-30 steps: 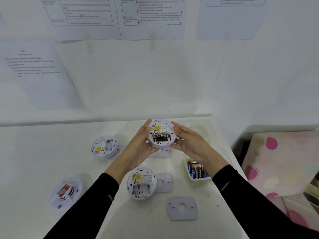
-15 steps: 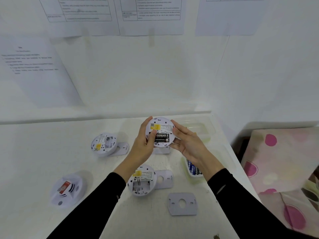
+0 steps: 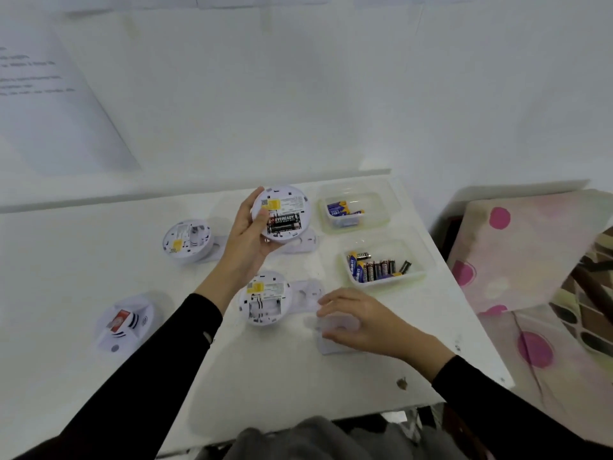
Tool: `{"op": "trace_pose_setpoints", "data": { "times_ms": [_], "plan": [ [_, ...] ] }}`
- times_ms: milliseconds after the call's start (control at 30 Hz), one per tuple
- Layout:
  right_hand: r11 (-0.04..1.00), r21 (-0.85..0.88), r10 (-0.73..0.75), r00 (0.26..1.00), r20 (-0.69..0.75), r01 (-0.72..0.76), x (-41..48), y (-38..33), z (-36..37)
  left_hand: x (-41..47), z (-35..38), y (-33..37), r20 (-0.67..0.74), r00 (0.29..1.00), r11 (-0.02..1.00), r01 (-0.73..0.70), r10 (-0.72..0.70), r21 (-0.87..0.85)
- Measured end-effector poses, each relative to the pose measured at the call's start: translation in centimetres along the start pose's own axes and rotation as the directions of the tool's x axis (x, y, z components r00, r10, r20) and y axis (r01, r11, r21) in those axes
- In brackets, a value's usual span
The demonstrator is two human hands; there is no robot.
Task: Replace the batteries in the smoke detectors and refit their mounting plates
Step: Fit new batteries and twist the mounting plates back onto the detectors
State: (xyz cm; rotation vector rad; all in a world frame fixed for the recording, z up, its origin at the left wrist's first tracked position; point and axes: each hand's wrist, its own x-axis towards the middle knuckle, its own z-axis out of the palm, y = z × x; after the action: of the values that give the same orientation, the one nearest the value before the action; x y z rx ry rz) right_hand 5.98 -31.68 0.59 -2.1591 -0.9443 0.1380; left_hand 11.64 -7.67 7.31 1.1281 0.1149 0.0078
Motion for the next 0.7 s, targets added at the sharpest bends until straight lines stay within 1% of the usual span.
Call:
{"op": "trace_pose_setpoints", "data": {
  "times_ms": [67, 133, 200, 333, 400, 467, 533, 600, 633, 700],
  "plan": [
    [0.998, -0.066, 0.025, 0.997, 0.072, -0.02, -1.4, 0.6, 0.3, -0.4, 0.1, -0.3, 0.001, 1.0, 1.0, 0.011, -0.011, 0.0],
    [0.995, -0.08, 0.061, 0.993, 0.101, -0.054, -2.1, 0.8, 0.3, -0.7, 0.2, -0.6, 0.007, 1.0, 1.0, 0.021, -0.021, 0.01],
    [0.995, -0.088, 0.061, 0.994, 0.089, -0.054, -2.4, 0.8, 0.4, -1.1, 0.3, -0.8, 0.009, 1.0, 1.0, 0.029, -0.03, 0.006],
    [0.996, -0.092, 0.014, 0.999, 0.04, -0.01, -2.1, 0.2, 0.4, -1.6, 0.4, -0.6, 0.009, 1.0, 1.0, 0.021, -0.021, -0.002],
    [0.997, -0.067, -0.03, 0.998, -0.054, 0.026, -1.4, -0.8, -0.3, -1.7, 0.3, -0.4, -0.001, 1.0, 0.999, 0.028, -0.028, -0.031],
    [0.997, -0.041, -0.072, 0.971, -0.227, 0.065, 0.3, -2.4, -1.5, -1.5, 0.2, 0.0, -0.029, 0.998, 0.998, 0.048, -0.049, -0.044],
    [0.995, -0.043, -0.102, 0.901, -0.423, 0.092, 2.7, -4.2, -3.0, -1.3, 0.3, 0.2, -0.029, 0.998, 0.998, 0.059, -0.059, -0.007],
    [0.995, -0.046, -0.1, 0.813, -0.573, 0.089, 5.2, -5.9, -3.9, -1.4, 0.6, 0.3, -0.015, 1.0, 0.999, 0.026, -0.026, 0.045],
    [0.996, -0.032, -0.085, 0.777, -0.624, 0.083, 6.3, -6.6, -4.1, -1.5, 0.8, 0.3, -0.013, 1.0, 0.998, 0.004, -0.003, 0.058],
    [0.997, 0.028, -0.029, 0.736, -0.677, 0.066, 8.3, -7.6, -4.1, -1.5, 1.2, 0.4, -0.018, 1.0, 0.998, -0.019, 0.02, 0.057]
  ]
}}
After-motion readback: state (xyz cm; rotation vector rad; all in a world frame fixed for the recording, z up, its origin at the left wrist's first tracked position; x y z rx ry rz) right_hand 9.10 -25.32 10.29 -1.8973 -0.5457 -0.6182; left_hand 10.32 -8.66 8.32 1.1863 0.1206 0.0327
